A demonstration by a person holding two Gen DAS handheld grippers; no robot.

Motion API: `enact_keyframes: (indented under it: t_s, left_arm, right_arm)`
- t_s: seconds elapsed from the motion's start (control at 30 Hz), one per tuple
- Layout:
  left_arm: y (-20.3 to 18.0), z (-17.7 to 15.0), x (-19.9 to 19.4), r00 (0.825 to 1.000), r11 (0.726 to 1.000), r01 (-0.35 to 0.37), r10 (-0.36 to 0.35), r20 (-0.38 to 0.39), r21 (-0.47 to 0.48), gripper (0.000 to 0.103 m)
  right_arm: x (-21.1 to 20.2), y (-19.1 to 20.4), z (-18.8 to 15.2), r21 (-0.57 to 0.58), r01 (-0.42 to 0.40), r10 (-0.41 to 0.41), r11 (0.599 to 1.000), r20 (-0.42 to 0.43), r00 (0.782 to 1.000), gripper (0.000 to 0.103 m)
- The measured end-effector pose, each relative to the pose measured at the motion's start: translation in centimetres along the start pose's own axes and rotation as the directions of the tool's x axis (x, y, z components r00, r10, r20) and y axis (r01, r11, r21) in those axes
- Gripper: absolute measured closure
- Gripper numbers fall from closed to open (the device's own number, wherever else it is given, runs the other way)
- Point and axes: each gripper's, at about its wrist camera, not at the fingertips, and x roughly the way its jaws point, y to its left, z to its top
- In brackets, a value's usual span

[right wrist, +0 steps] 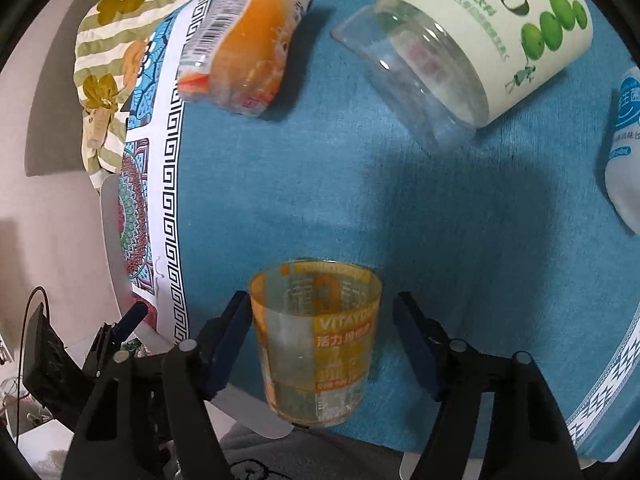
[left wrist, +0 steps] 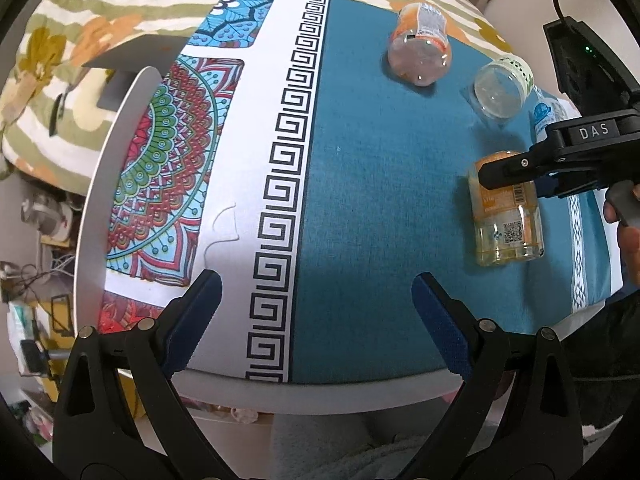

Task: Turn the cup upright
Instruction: 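Move the right gripper to the upright cup and close around its body, then carry the cup with the right gripper, lower it upright, open the gripper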

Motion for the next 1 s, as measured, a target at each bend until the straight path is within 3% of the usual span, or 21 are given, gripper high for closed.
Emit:
enact_keyframes:
  t_s: [0.1, 0.37, 0.47, 0.57, 0.67, 0.77, 0.8, 0.9, 1.0]
  left_arm:
    - [-0.2, 0.0, 0.2, 1.0, 1.0, 0.006, -0.006, -0.004, 0.0, 0.002]
    - [-0.6, -0.1, 0.1, 1.0, 1.0, 0.011, -0.01, -0.006, 0.005, 0.002]
    - [-0.9, -0.1, -0.3, 1.0, 1.0, 0.01, -0.01, 0.002, 0.015, 0.002]
    - [-1.1, 0.1, -0.9, 1.0, 1.0, 0.014, -0.014, 0.017, 0.018, 0.002]
    - [-1.3, 0.4, -1.3, 0.999, 1.0, 0.016, -0.016, 0.032, 0.024, 0.002]
    - [-1.5, 0.8, -1.4, 0.999, 0.999, 0.008, -0.01, 0.042, 0.038, 0.002]
    - [-1.5, 0.9, -1.4, 0.999, 0.999, 0.005, -0.007, 0.046, 0.046, 0.002]
    - [-1.7, 1.1, -1.3, 0.998, 0.997, -0.011, 0.007, 0.056, 0.079, 0.002]
    - [-1.8, 1.1, -1.0, 0.998, 0.993, -0.032, 0.025, 0.064, 0.11, 0.002]
  right_arm:
    - [0.3, -0.2, 0.0, 0.011, -0.021, 0.021, 1.0, -0.01, 1.0, 0.048]
    - [-0.2, -0.3, -0.4, 0.007, -0.047, 0.047, 0.999, 0.022, 0.999, 0.049]
    - [-1.7, -0.5, -1.1, 0.012, -0.075, 0.074, 0.997, 0.104, 0.992, 0.05]
    - [-4.0, -0.6, -2.9, 0.017, -0.093, 0.086, 0.995, 0.252, 0.964, 0.05]
    - [-5.9, 0.3, -5.6, 0.0, -0.026, 0.023, 1.0, 0.466, 0.884, 0.05]
    - [-6.1, 1.7, -8.5, -0.006, 0.102, -0.075, 0.995, 0.641, 0.764, 0.05]
    - [-5.7, 2.2, -9.5, 0.003, 0.157, -0.115, 0.988, 0.695, 0.71, 0.05]
    - [-3.8, 3.8, -11.3, 0.004, 0.309, -0.192, 0.951, 0.789, 0.583, 0.05]
    - [-2.3, 4.1, -11.9, 0.004, 0.385, -0.211, 0.923, 0.841, 0.498, 0.05]
